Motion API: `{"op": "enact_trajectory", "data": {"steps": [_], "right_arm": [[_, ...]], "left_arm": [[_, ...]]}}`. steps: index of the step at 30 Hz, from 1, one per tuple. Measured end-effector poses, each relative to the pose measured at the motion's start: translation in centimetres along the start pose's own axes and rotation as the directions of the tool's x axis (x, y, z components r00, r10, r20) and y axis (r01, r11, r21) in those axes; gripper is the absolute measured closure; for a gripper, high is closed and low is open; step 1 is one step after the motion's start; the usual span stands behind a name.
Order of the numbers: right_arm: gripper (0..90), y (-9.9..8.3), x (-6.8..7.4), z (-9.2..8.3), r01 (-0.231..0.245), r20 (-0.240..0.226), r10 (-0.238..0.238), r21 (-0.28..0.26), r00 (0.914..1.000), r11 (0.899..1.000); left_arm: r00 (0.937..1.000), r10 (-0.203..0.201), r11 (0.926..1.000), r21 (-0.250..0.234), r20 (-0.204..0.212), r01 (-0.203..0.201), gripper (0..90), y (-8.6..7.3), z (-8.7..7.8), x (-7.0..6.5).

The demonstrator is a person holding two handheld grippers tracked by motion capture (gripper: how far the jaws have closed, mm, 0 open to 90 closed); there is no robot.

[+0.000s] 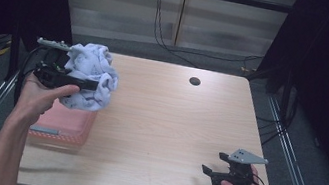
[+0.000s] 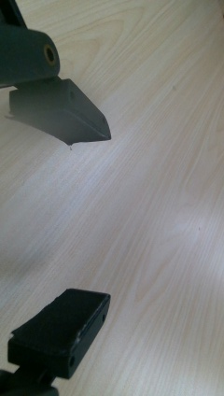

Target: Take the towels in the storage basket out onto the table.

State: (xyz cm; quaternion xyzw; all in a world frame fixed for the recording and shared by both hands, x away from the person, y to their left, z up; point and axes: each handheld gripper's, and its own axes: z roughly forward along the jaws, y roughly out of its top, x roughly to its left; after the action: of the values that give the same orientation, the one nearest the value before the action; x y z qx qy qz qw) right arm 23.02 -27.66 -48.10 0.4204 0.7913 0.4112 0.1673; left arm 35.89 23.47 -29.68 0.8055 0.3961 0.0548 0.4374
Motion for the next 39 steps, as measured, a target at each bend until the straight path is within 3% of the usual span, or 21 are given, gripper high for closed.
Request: {"op": "enact_trajectory", "data": {"steps": [7,12,13,17,18,19,22,23,24,25,28,29,30,31,33,34,35,36,37,38,39], "right_arm": [[17.6,0.0,0.0,0.0,0.004,0.001,-0.004,0.000,1.0000,1.000],[17.7,0.0,-0.1,-0.1,-0.001,0.006,0.001,0.000,1.0000,1.000],[17.7,0.0,-0.1,-0.1,-0.001,0.006,0.001,0.000,1.0000,1.000],[17.7,0.0,0.0,-0.1,0.001,0.004,-0.001,0.000,1.0000,1.000],[17.7,0.0,0.0,-0.1,-0.002,0.005,0.002,0.000,1.0000,1.000],[17.7,0.0,0.0,-0.1,-0.002,0.005,0.002,0.000,1.0000,1.000],[17.7,0.0,0.0,-0.2,0.001,0.005,-0.001,-0.003,1.0000,1.000],[17.7,0.0,0.0,-0.2,0.001,0.004,-0.001,-0.003,1.0000,1.000],[17.7,-0.1,0.0,-0.2,0.002,0.003,-0.002,-0.004,1.0000,1.000],[17.7,-0.1,0.0,-0.2,0.002,0.005,-0.002,-0.002,1.0000,1.000],[17.8,-0.1,0.0,-0.2,0.003,0.002,-0.003,0.000,1.0000,1.000],[17.8,-0.1,0.0,-0.2,0.003,0.003,-0.003,0.000,1.0000,1.000],[17.8,-0.1,0.0,-0.2,0.003,0.003,-0.003,0.000,1.0000,1.000],[17.9,-0.1,0.0,-0.1,0.003,0.003,-0.003,0.001,1.0000,1.000],[18.0,-0.1,0.0,-0.1,0.002,0.003,-0.002,0.002,1.0000,1.000],[18.8,0.0,0.1,0.0,0.004,0.001,-0.004,0.002,1.0000,1.000],[18.8,0.0,0.1,0.0,0.004,0.001,-0.004,0.002,1.0000,1.000],[19.9,0.0,0.2,0.0,0.009,-0.006,-0.009,-0.001,0.9999,1.000],[19.9,0.0,0.2,0.0,0.009,-0.006,-0.009,-0.001,0.9999,1.000],[20.0,0.0,0.3,0.0,0.010,-0.007,-0.010,-0.002,0.9999,1.000],[20.0,0.1,0.4,0.0,0.010,-0.007,-0.010,-0.004,0.9999,1.000]], "left_arm": [[0.9980,0.042,0.9984,0.035,0.047,-0.043,44.7,0.7,2.6,-1.8],[0.9942,0.061,0.9948,0.076,0.088,-0.068,44.6,0.5,6.0,-3.8],[0.9942,0.061,0.9948,0.076,0.088,-0.068,44.6,0.5,6.0,-3.8],[0.9880,0.082,0.9875,0.123,0.131,-0.099,44.1,-0.6,9.1,-5.6],[0.9839,0.096,0.9810,0.153,0.151,-0.119,43.8,-1.4,10.8,-6.6],[0.9839,0.096,0.9810,0.153,0.151,-0.119,43.7,-1.4,10.8,-6.6],[0.9767,0.114,0.9661,0.209,0.182,-0.152,43.2,-3.0,13.6,-7.8],[0.9765,0.119,0.9633,0.217,0.180,-0.158,43.0,-3.4,14.2,-7.9],[0.9754,0.114,0.9545,0.252,0.189,-0.160,42.6,-4.4,15.7,-8.3],[0.9754,0.114,0.9545,0.252,0.189,-0.160,42.5,-4.4,15.7,-8.3],[0.9742,0.111,0.9363,0.308,0.196,-0.169,41.9,-6.5,18.2,-8.9],[0.9742,0.111,0.9363,0.308,0.196,-0.169,41.7,-6.5,18.2,-8.9],[0.9704,0.126,0.9256,0.327,0.206,-0.190,41.7,-7.0,18.8,-9.3],[0.9645,0.133,0.9226,0.327,0.228,-0.205,40.5,-7.8,19.5,-9.9],[0.9603,0.114,0.9166,0.346,0.255,-0.201,39.3,-8.9,20.5,-10.2],[0.9564,0.160,0.9033,0.354,0.244,-0.242,35.4,-9.8,21.5,-10.8],[0.9564,0.160,0.9033,0.354,0.244,-0.242,33.0,-9.8,21.5,-10.8],[0.9585,0.149,0.9108,0.344,0.243,-0.228,31.2,-9.9,21.7,-10.7],[0.9585,0.149,0.9108,0.344,0.243,-0.228,28.7,-9.9,21.7,-10.7],[0.9552,0.153,0.9148,0.329,0.253,-0.234,28.7,-10.0,21.7,-10.5],[0.9509,0.168,0.9090,0.332,0.260,-0.251,25.5,-10.1,21.8,-10.4]]}}
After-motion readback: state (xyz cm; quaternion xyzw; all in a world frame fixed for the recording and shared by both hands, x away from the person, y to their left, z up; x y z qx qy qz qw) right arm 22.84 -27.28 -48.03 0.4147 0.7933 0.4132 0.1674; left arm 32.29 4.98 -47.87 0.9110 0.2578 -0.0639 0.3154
